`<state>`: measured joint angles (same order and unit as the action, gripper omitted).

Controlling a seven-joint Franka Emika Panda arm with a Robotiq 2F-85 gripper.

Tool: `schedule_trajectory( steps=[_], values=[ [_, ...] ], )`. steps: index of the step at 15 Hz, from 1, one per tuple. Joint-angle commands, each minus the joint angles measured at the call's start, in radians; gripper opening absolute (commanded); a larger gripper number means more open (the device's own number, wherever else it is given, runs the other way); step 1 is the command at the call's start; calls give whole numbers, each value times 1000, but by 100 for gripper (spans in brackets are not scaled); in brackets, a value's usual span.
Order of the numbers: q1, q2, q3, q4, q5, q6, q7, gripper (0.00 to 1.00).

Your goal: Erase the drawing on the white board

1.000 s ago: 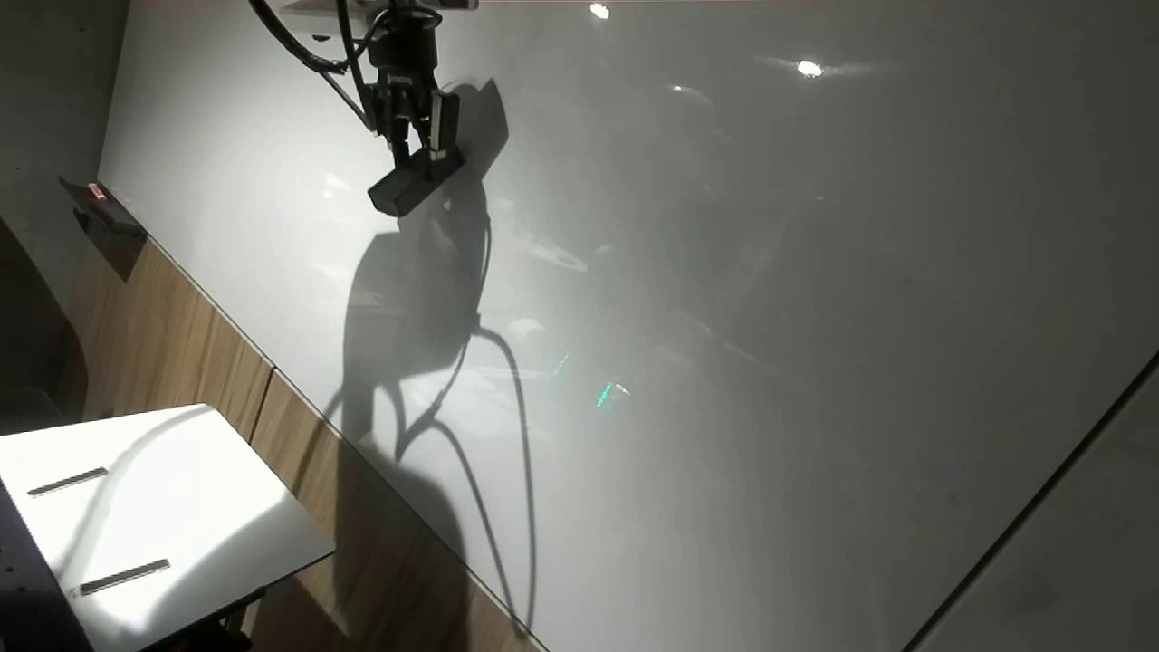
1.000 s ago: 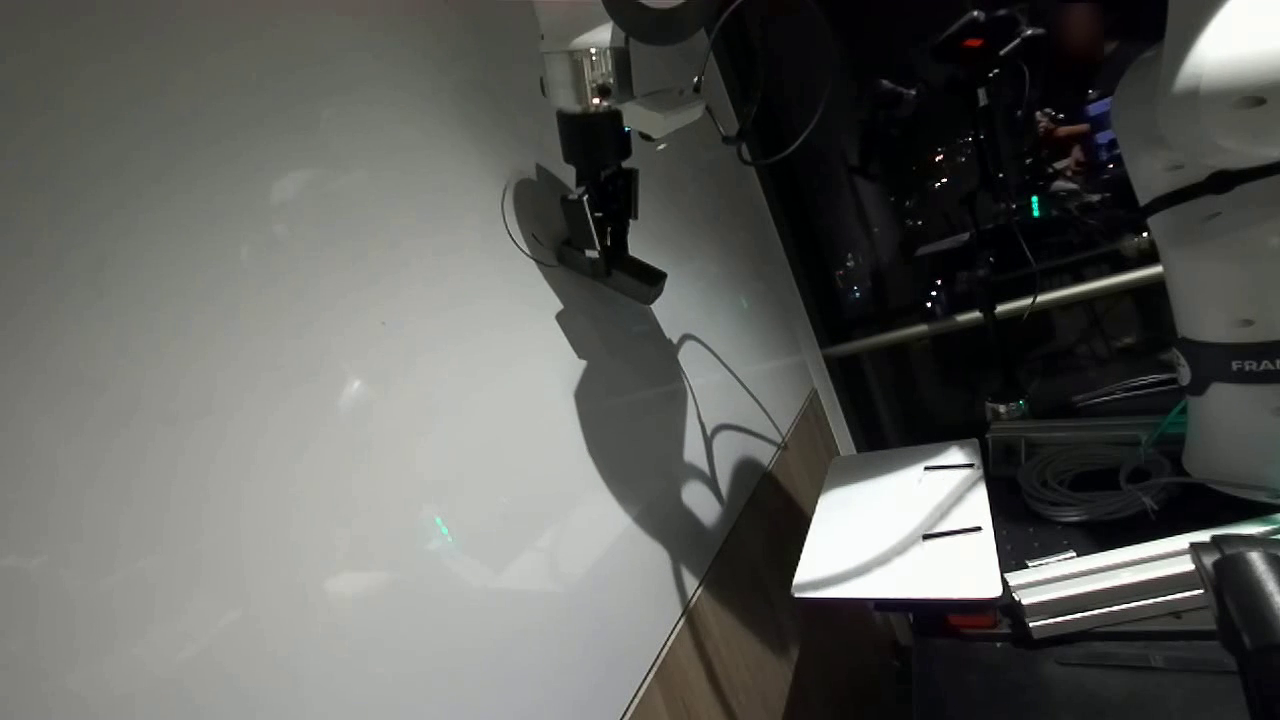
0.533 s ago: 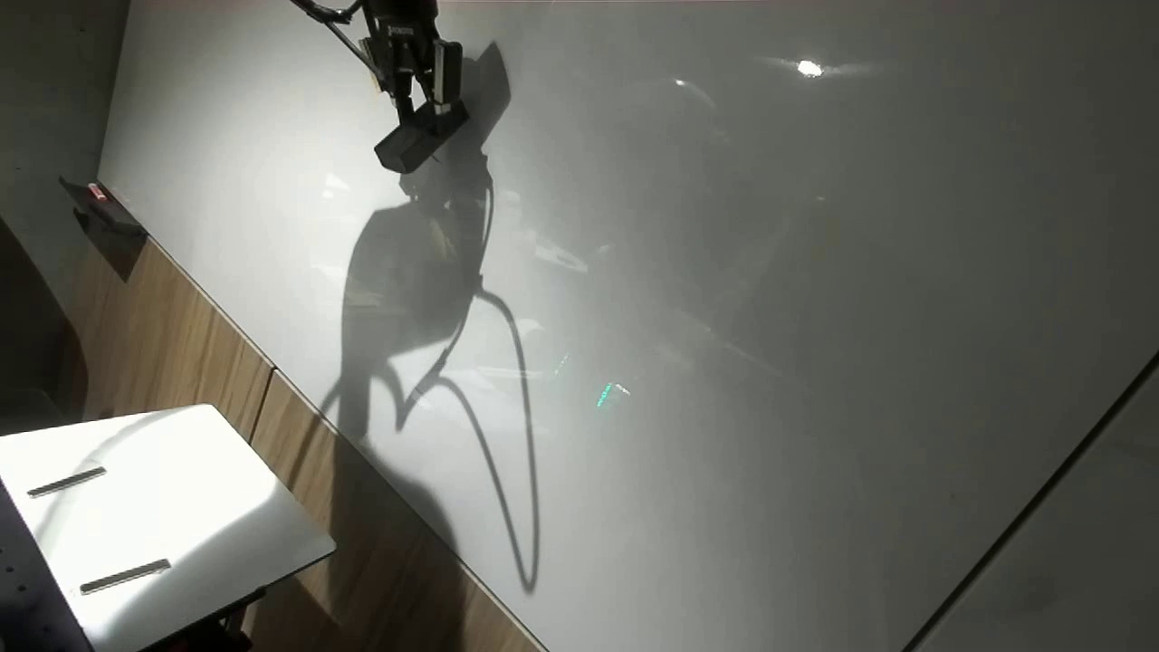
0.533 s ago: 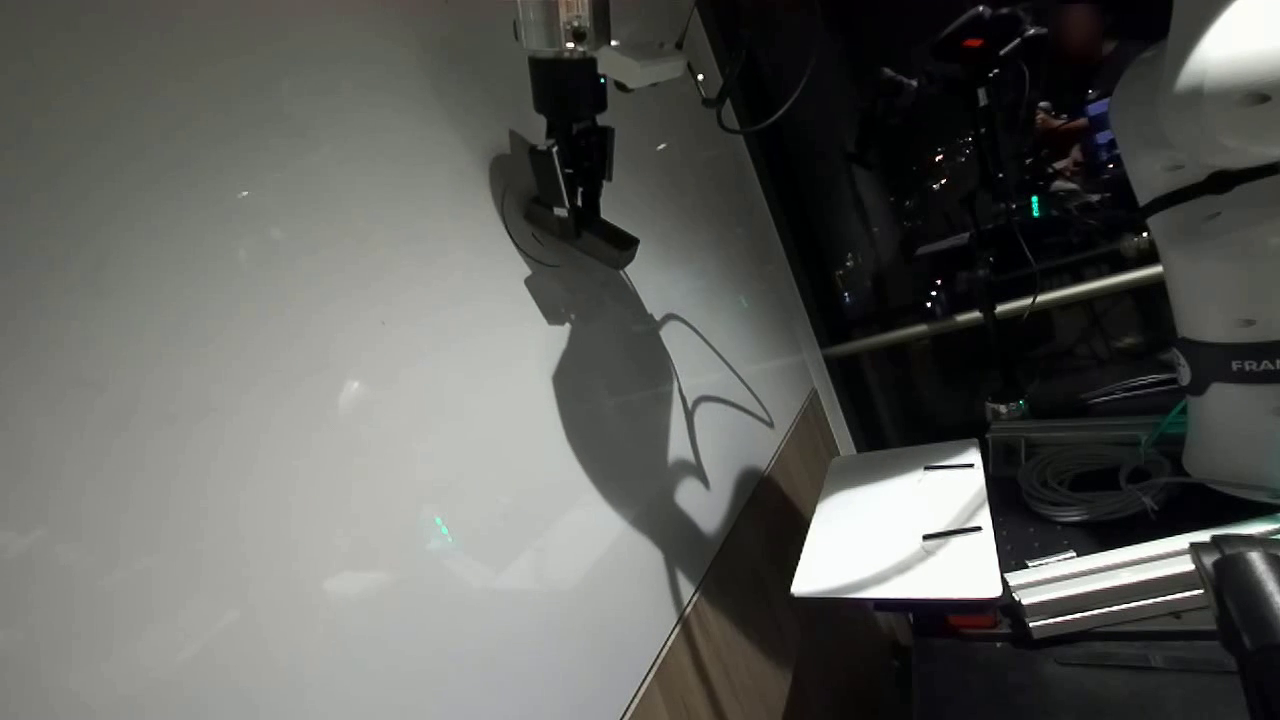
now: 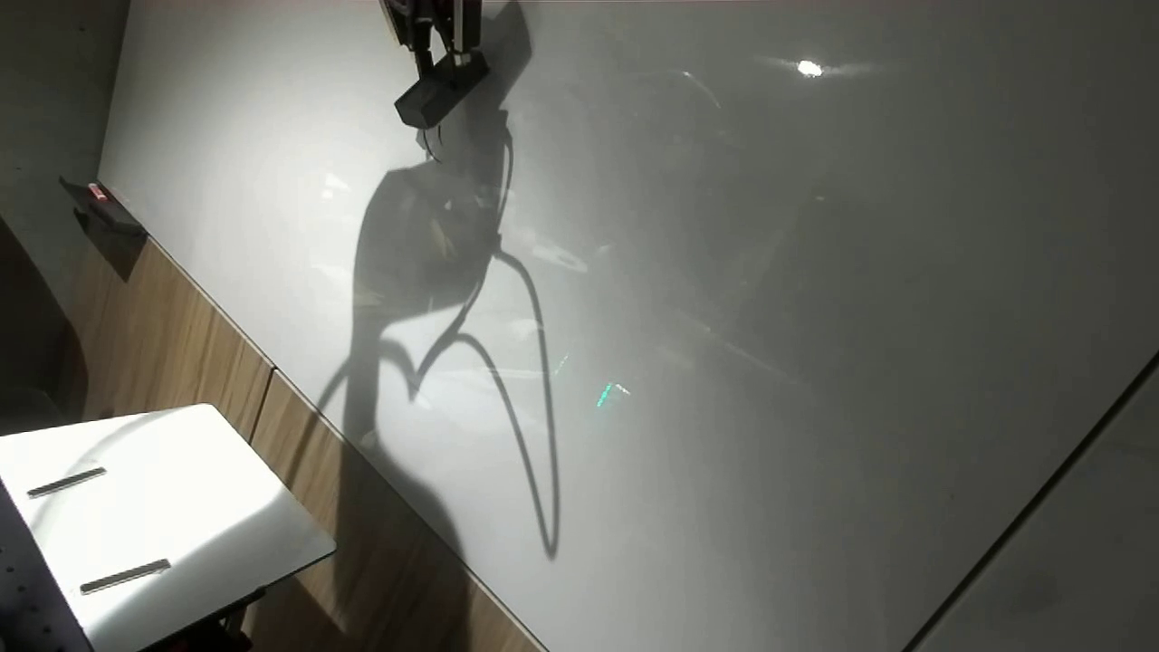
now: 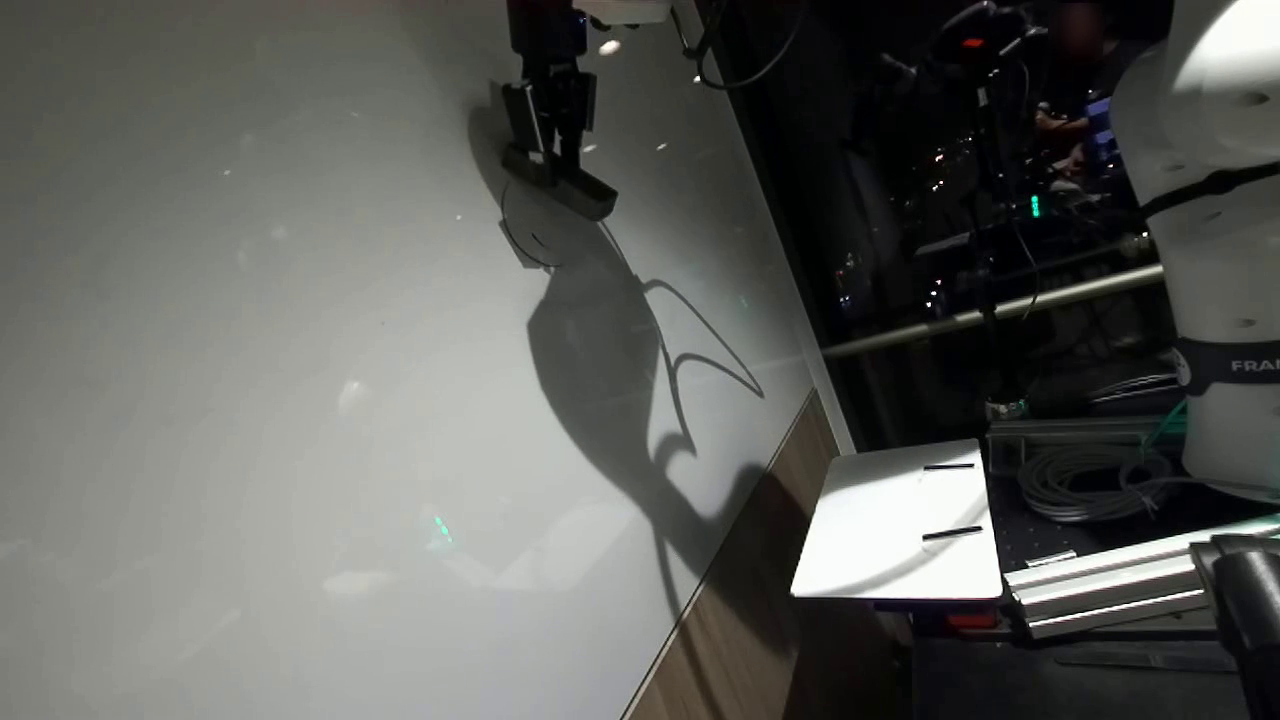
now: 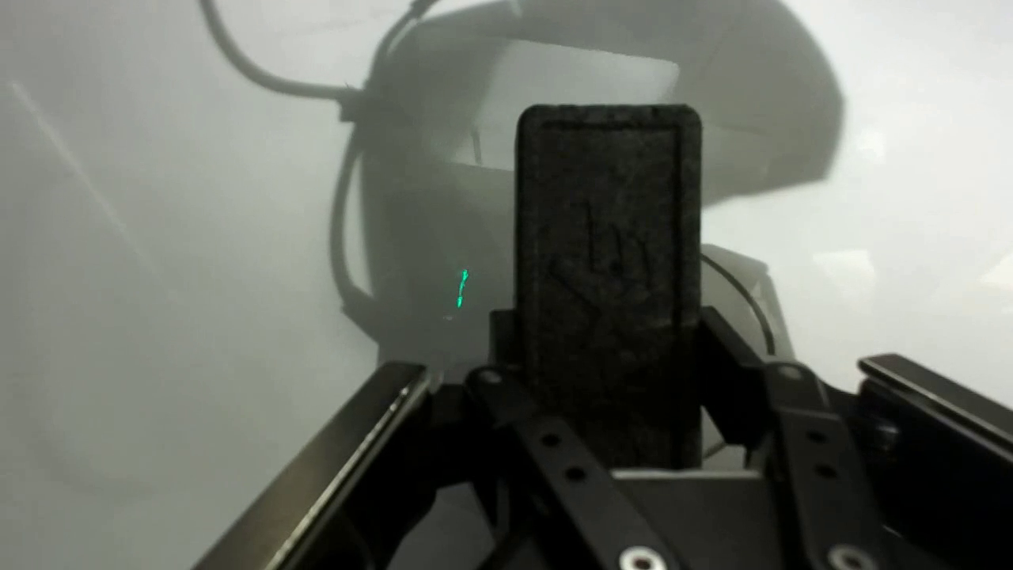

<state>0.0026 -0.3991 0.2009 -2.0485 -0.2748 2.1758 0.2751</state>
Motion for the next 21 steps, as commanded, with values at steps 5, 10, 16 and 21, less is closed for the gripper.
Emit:
schedule_trajectory(
  steps=[5, 10, 16, 21],
  values=[
    [28, 20, 83, 7, -37, 13, 66, 30],
    [29, 54, 109, -37, -82, 41, 110, 30],
    [18, 77, 71, -51, -114, 53, 108, 30],
    [13, 84, 55, -54, -127, 55, 103, 30]
  ],
)
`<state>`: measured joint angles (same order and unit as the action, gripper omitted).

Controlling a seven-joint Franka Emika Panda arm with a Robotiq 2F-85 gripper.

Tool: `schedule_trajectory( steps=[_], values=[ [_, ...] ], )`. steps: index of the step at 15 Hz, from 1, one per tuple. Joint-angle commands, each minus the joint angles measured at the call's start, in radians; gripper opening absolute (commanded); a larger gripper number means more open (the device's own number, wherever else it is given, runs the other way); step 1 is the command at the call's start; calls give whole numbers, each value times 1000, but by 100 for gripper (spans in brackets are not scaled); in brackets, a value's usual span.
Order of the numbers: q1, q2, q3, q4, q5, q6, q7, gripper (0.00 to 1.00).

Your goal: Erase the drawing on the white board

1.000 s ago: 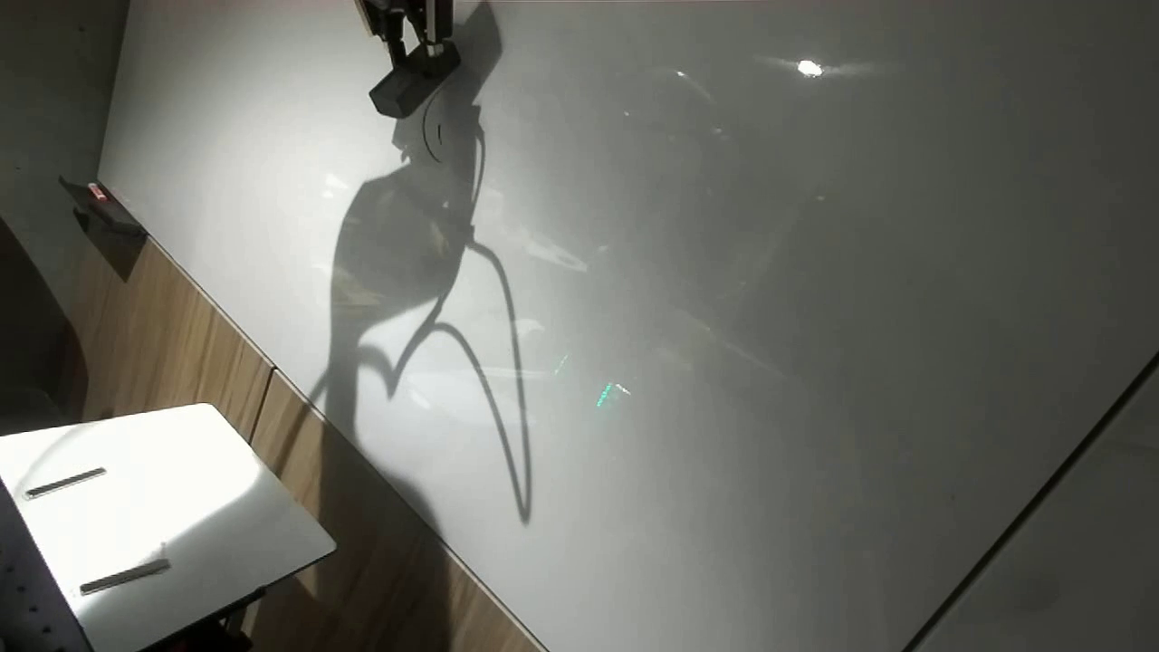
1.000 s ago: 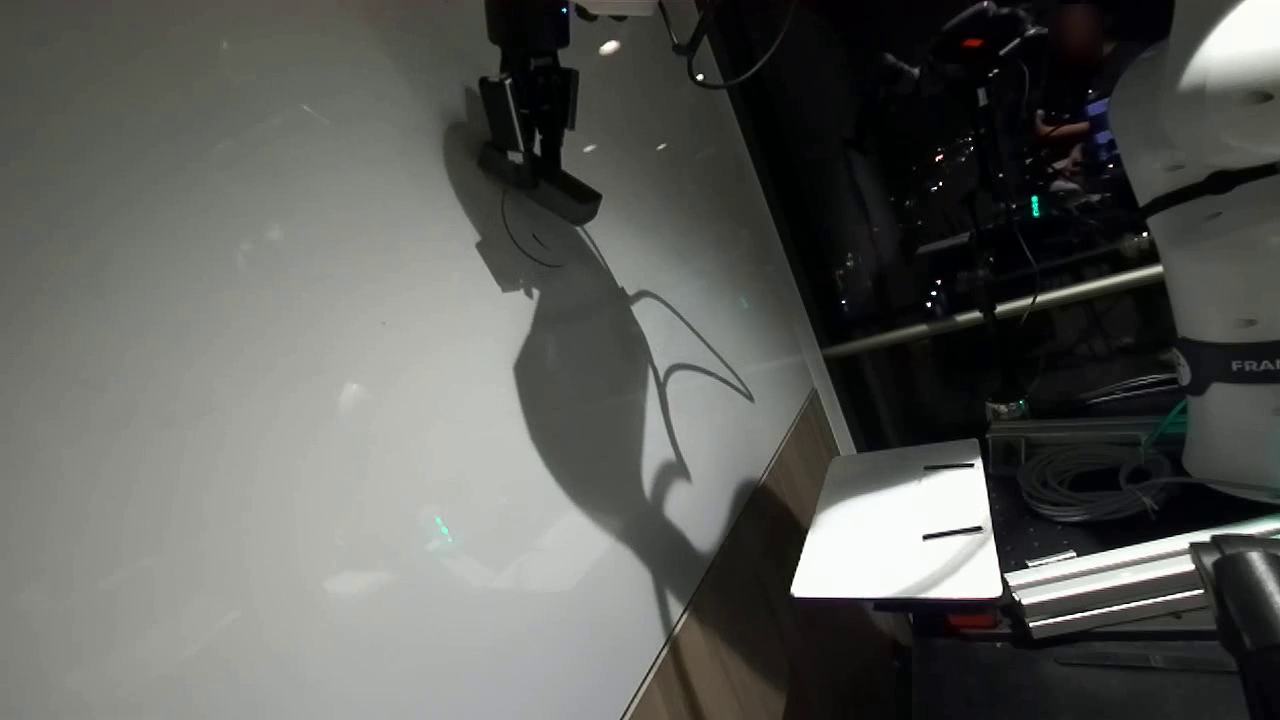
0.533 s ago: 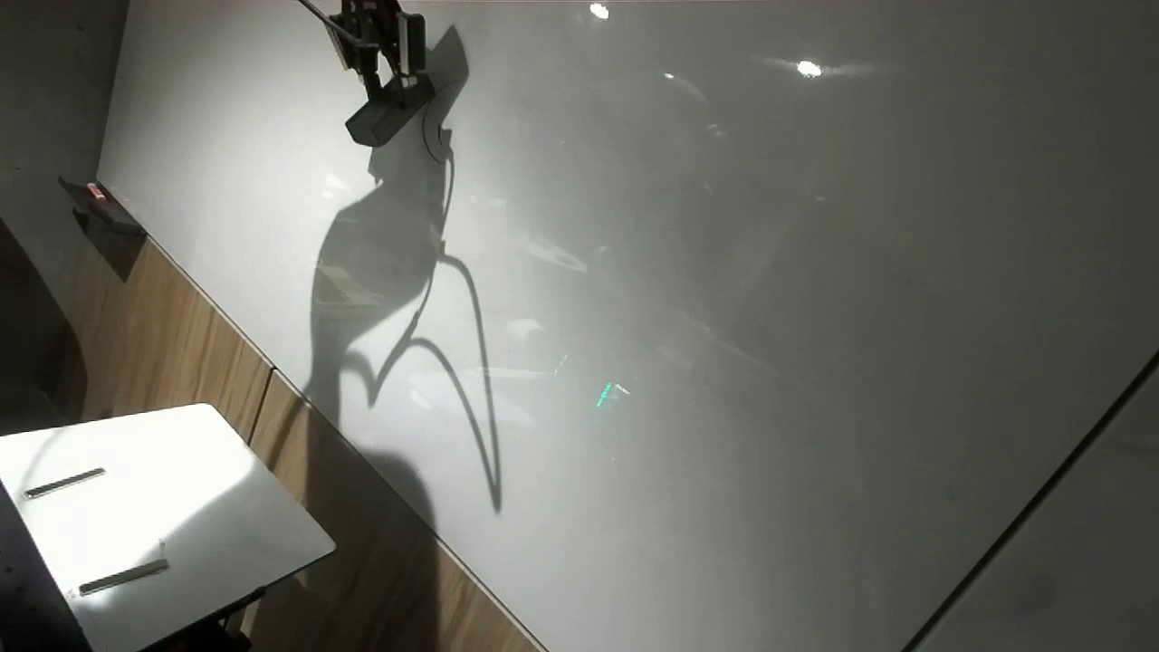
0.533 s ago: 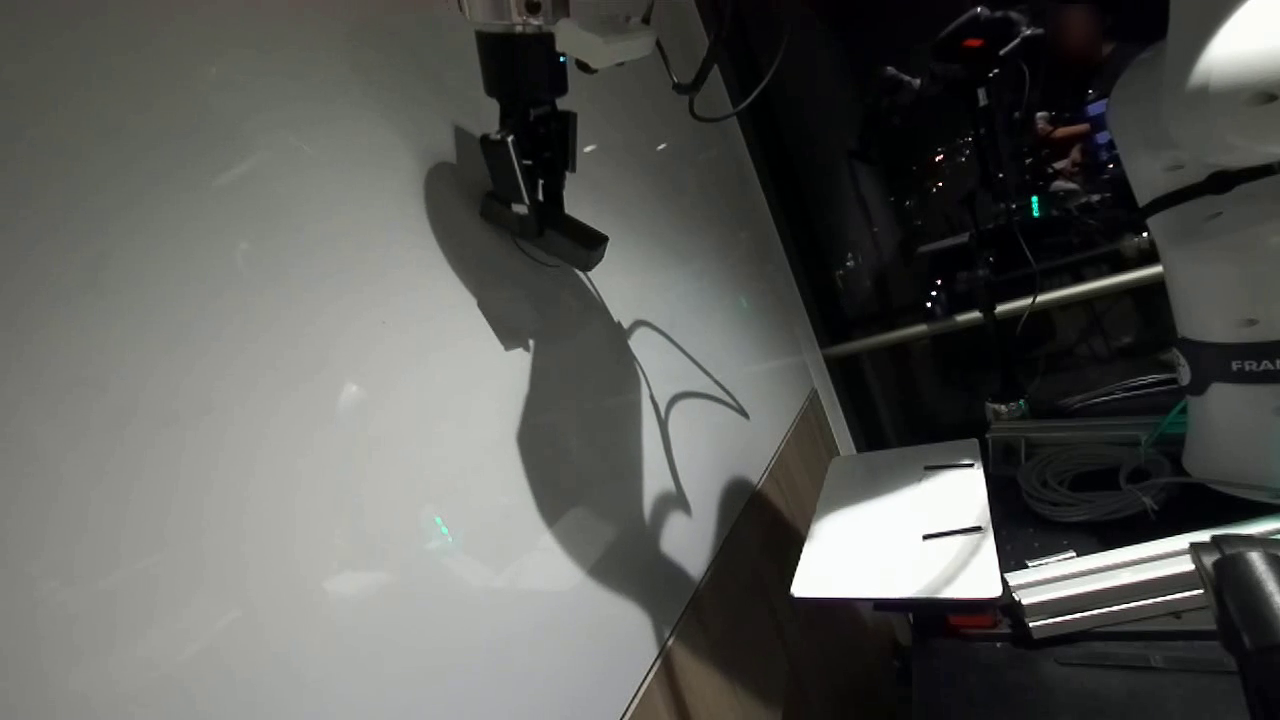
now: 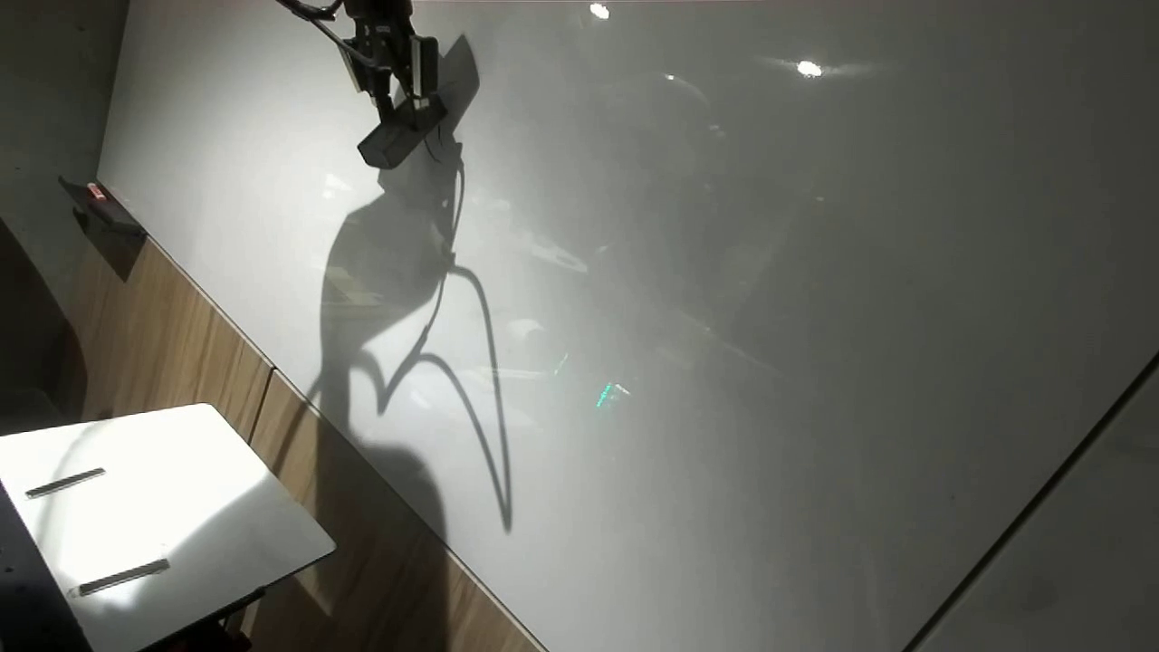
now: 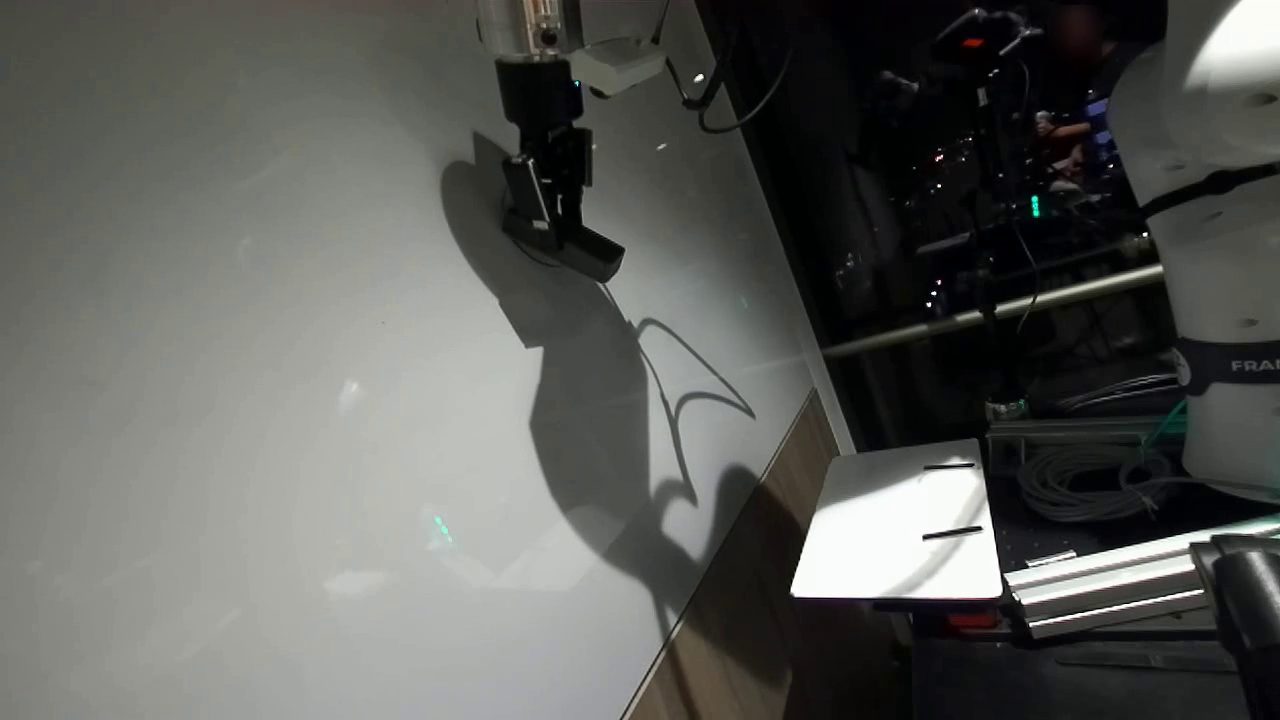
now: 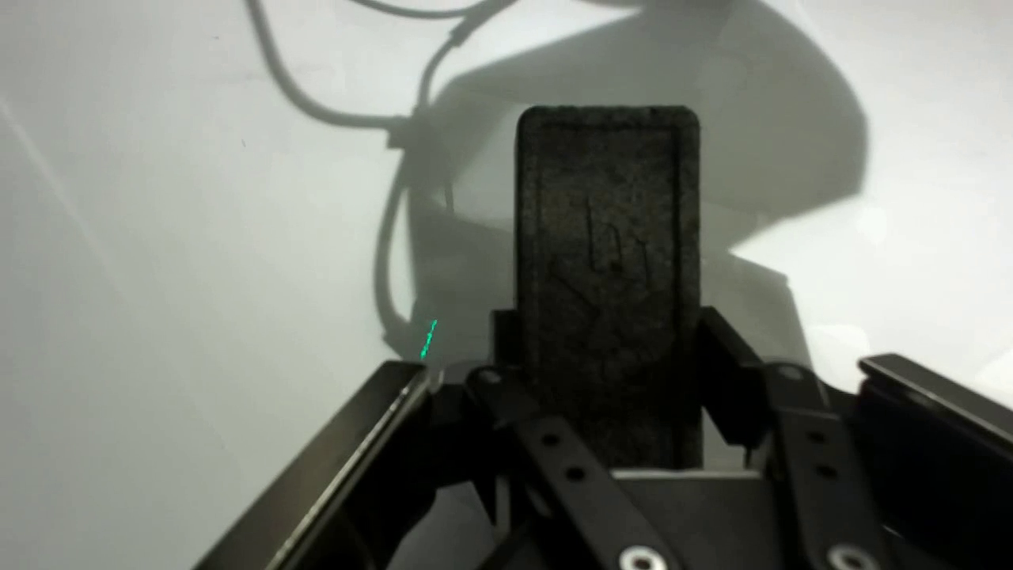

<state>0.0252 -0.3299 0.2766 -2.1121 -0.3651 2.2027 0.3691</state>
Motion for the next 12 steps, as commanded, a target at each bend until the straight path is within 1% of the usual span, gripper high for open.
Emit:
schedule_trajectory(
  steps=[1, 5, 12],
  values=[
    [-12, 19, -27, 16, -38, 28, 3, 30],
    [-9, 20, -41, 52, -23, 6, -9, 30],
    [-1, -4, -25, 128, -25, -44, -4, 30]
  ],
)
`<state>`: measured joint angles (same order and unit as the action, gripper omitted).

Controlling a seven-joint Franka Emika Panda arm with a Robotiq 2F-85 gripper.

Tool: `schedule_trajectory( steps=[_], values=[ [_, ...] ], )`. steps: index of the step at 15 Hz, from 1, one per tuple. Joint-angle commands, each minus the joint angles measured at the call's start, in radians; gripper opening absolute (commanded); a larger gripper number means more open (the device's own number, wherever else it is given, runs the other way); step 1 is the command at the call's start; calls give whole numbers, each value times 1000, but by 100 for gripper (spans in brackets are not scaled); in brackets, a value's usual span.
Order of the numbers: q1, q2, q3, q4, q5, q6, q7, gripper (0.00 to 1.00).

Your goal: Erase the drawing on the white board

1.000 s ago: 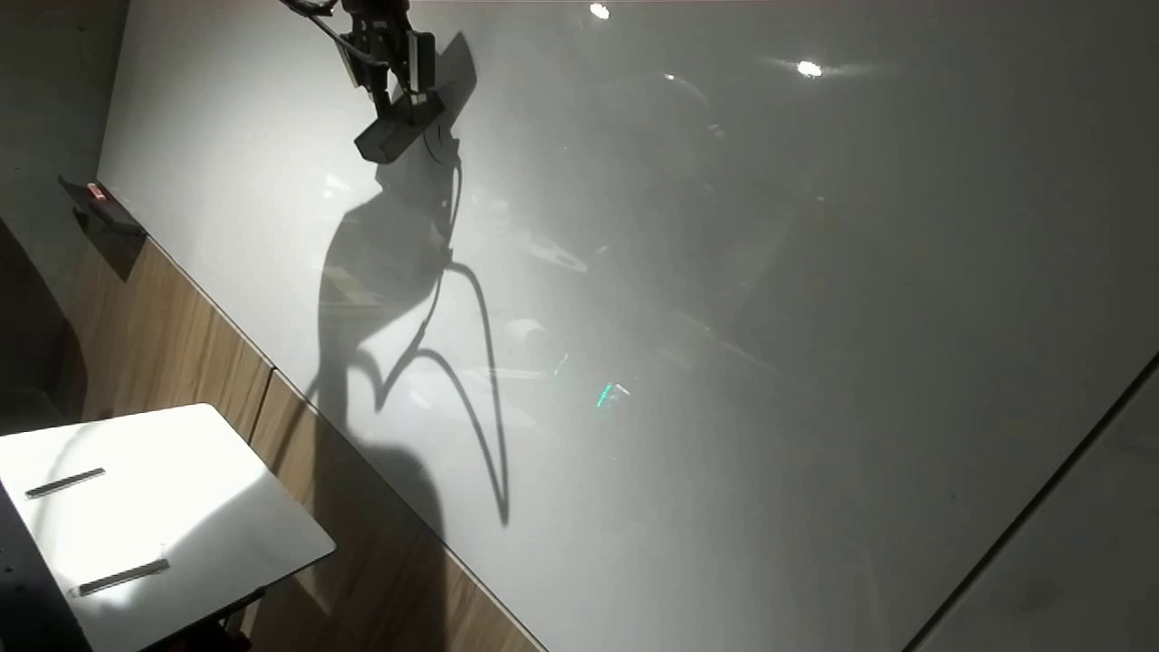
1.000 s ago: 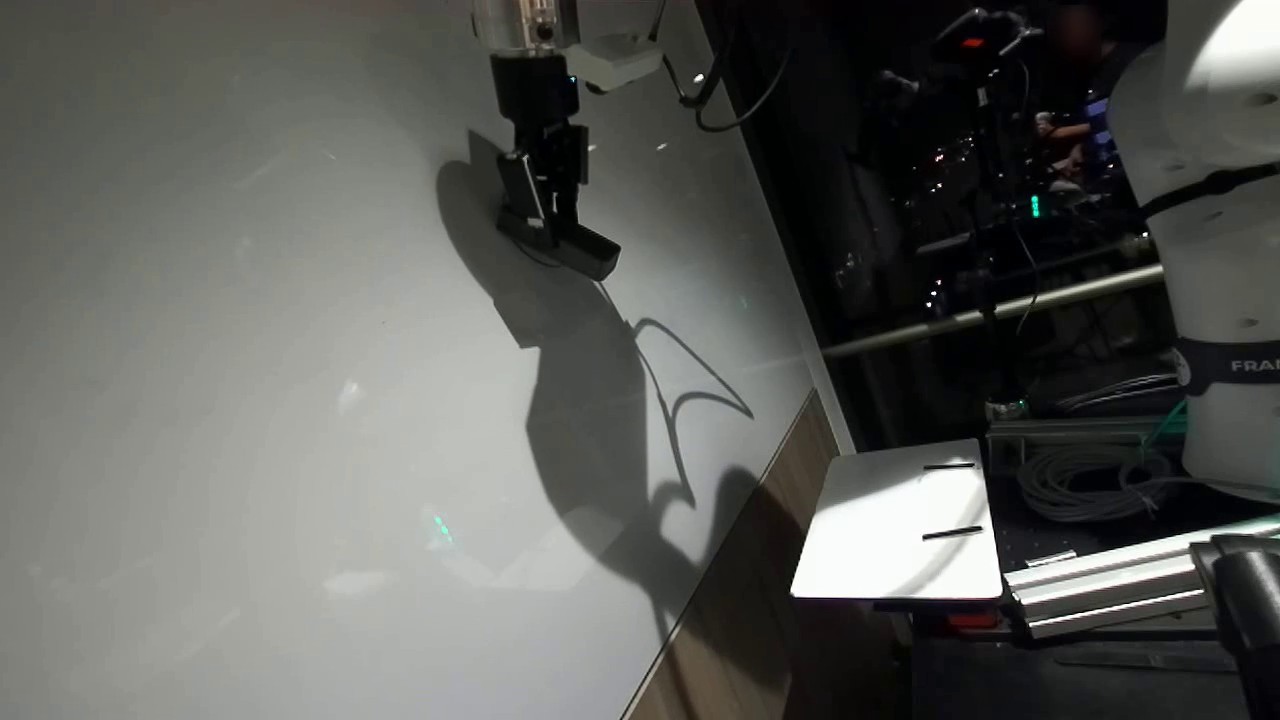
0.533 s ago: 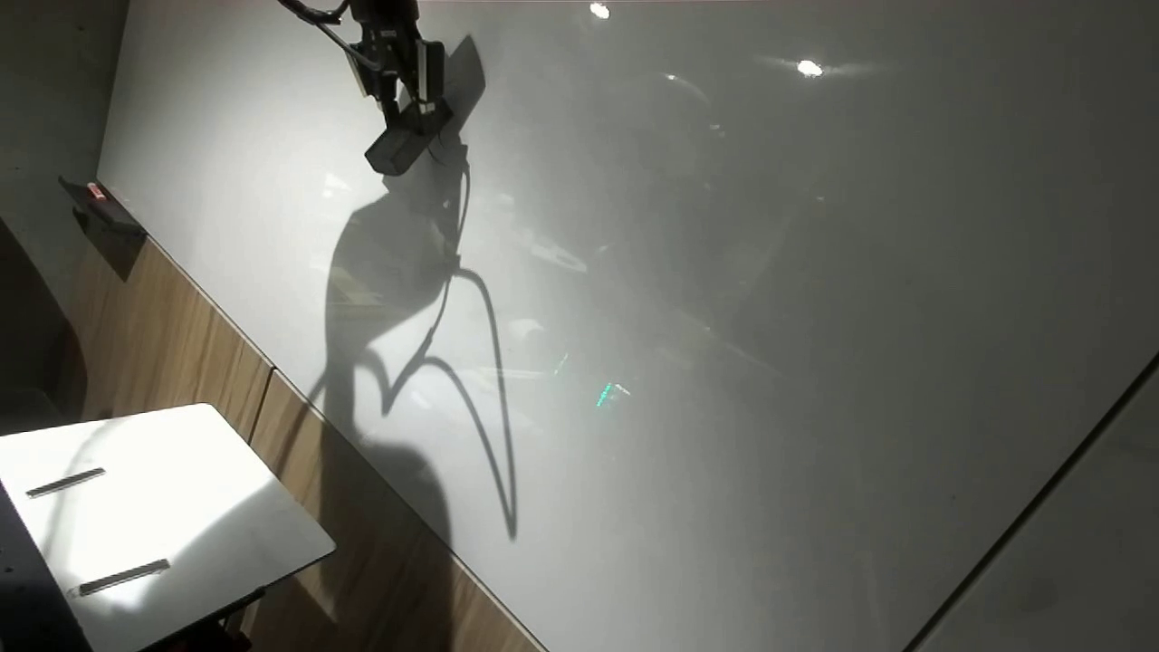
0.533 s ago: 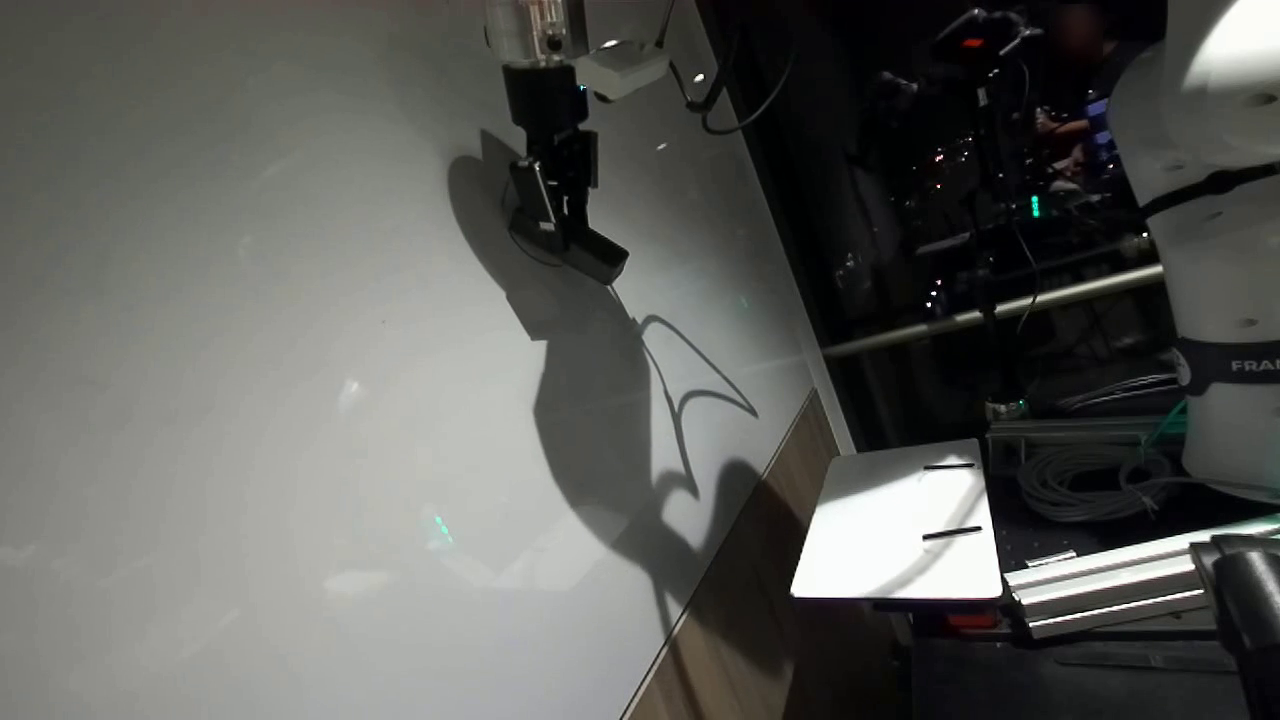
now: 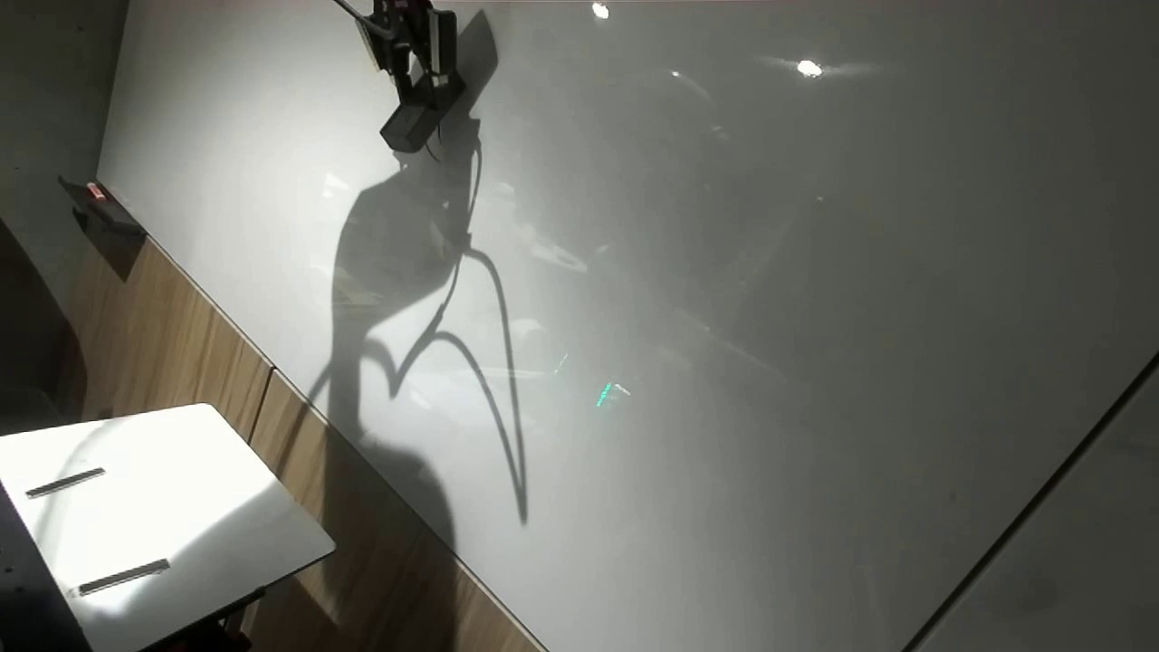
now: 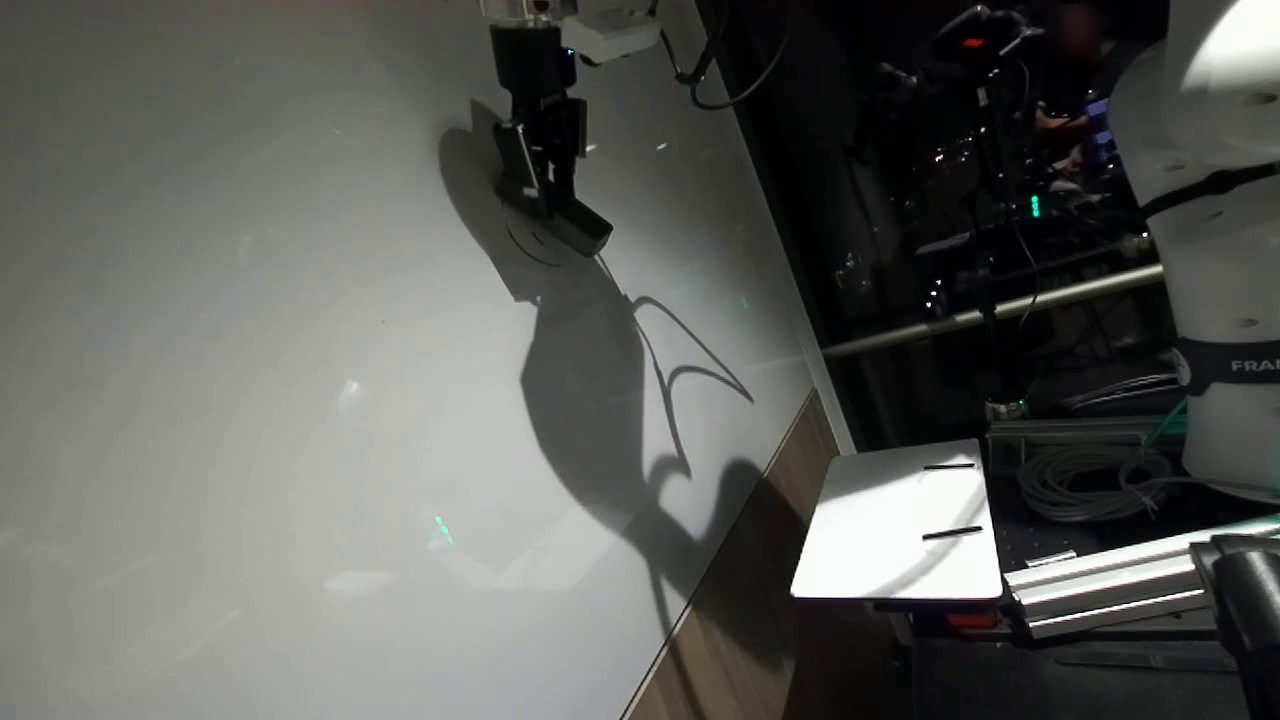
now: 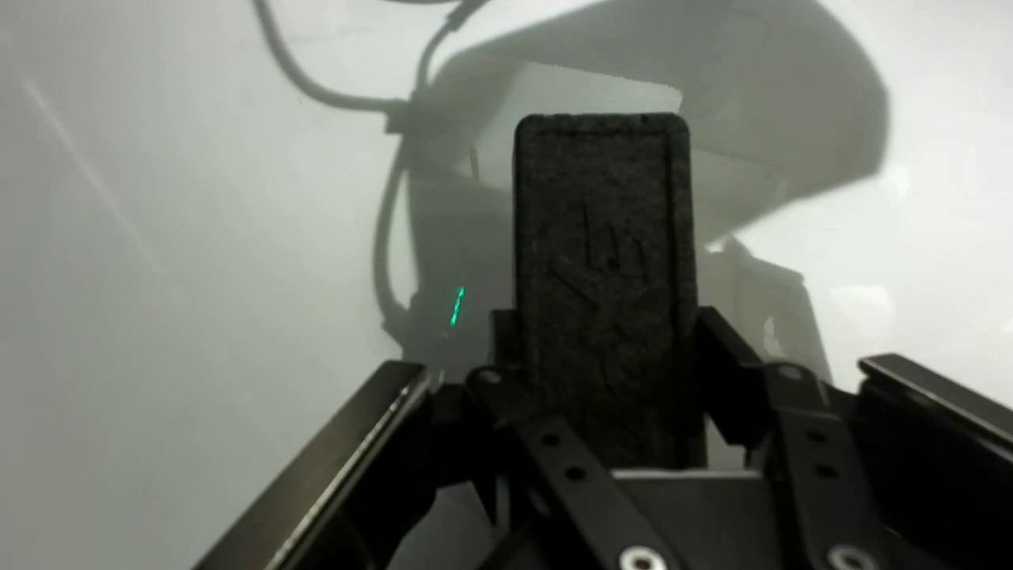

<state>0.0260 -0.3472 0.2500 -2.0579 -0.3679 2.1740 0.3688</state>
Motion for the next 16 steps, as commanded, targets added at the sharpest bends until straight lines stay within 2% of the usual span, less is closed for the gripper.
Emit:
schedule_trajectory(
  steps=[1, 5, 12, 16],
  values=[
    [-2, 14, 5, 86, -25, -19, -2, 30],
    [-5, 26, 10, 106, -31, -19, 5, 30],
    [13, 74, 50, 38, -42, 24, 63, 30],
    [10, 119, 53, -4, -93, 39, 100, 30]
  ],
)
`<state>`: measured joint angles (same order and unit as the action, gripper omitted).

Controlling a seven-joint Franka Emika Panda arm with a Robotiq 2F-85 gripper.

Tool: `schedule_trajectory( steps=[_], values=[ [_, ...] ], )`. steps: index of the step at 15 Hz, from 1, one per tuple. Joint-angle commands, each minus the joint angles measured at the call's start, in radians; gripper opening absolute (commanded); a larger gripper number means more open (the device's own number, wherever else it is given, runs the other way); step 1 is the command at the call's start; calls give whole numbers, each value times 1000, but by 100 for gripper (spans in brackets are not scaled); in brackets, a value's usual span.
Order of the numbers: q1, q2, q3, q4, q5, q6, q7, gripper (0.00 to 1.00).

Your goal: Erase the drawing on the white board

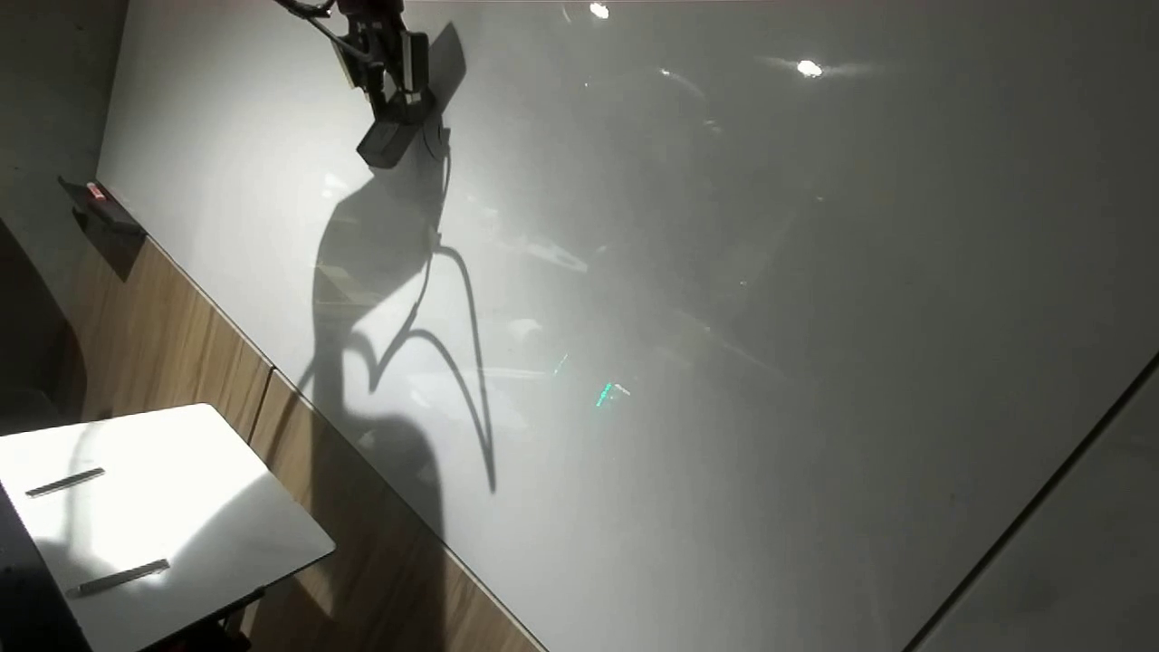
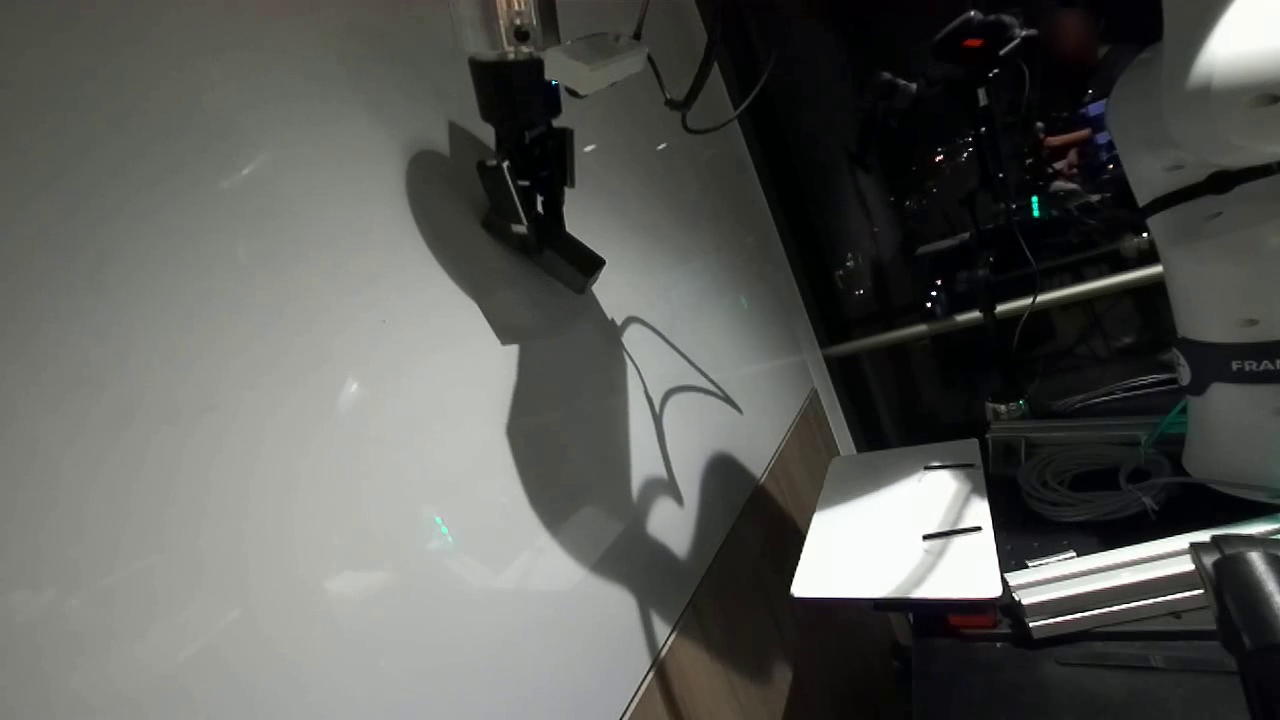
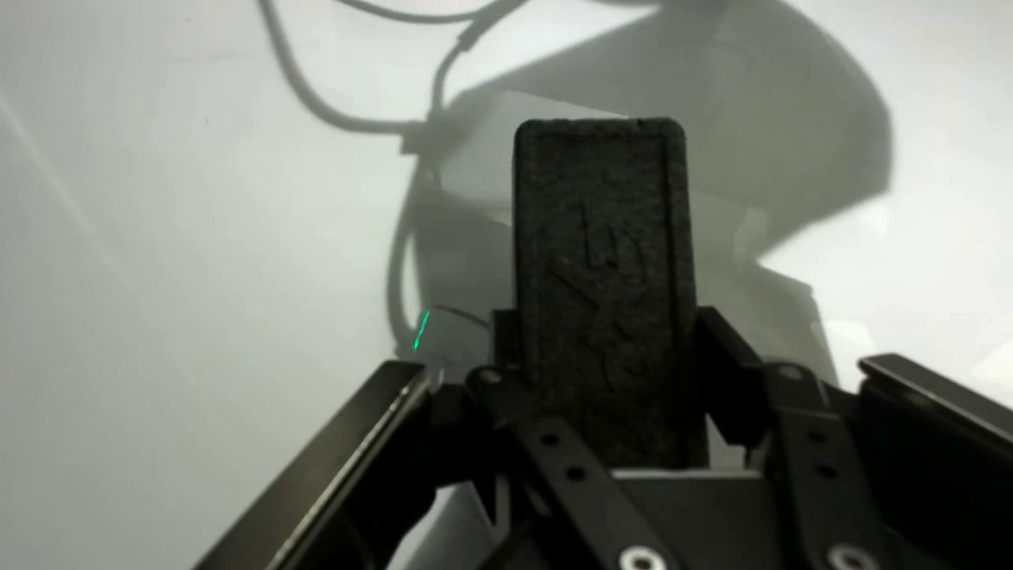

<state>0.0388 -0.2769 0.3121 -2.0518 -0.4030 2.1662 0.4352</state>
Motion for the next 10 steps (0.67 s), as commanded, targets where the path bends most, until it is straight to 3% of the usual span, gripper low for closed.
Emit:
schedule_trajectory(
  steps=[1, 10],
  values=[
    [-3, 57, -15, -16, -69, 48, 38, 30],
    [-22, 101, -87, -29, -130, 54, 25, 30]
  ],
)
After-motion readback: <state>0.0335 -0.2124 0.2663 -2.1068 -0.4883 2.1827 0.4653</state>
